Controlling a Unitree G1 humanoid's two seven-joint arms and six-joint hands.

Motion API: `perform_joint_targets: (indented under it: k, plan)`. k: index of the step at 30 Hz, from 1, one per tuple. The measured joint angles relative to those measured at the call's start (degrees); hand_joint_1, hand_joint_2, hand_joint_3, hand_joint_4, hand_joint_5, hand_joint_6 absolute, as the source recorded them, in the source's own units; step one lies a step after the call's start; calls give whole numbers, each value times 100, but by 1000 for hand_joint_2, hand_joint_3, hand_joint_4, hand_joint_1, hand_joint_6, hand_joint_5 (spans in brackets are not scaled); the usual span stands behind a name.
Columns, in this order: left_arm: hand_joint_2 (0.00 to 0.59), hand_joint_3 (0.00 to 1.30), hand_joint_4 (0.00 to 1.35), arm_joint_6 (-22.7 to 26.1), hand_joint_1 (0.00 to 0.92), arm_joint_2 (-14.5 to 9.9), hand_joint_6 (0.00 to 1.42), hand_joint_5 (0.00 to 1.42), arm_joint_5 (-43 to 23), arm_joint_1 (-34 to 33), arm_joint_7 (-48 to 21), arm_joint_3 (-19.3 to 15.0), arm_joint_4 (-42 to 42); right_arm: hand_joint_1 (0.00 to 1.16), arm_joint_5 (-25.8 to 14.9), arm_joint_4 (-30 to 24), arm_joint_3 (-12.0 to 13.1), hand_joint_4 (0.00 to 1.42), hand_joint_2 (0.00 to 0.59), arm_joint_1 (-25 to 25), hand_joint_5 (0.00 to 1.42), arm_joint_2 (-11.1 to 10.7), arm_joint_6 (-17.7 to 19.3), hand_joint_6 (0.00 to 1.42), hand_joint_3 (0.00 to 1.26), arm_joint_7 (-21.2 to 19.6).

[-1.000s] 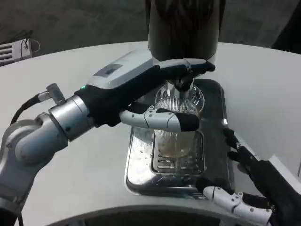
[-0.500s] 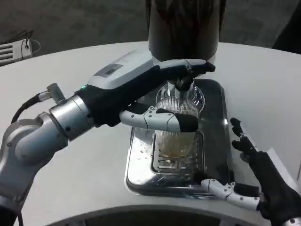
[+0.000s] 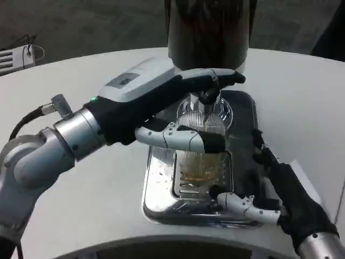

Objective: Grasp the cup under the faucet to collect the drink, then remove the cup.

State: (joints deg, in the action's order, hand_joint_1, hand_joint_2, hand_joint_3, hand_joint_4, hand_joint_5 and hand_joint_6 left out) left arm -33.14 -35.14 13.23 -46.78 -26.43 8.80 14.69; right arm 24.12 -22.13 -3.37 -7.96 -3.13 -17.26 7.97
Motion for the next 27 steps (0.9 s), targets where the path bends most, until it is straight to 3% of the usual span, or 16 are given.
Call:
perform_joint_targets:
  k: [27]
  plan:
    - [72, 217, 174, 85, 0, -116, 328, 278, 3, 0, -20, 17, -118, 838, -452, 854, -83, 0, 203, -806, 51, -192, 1, 63, 0, -410]
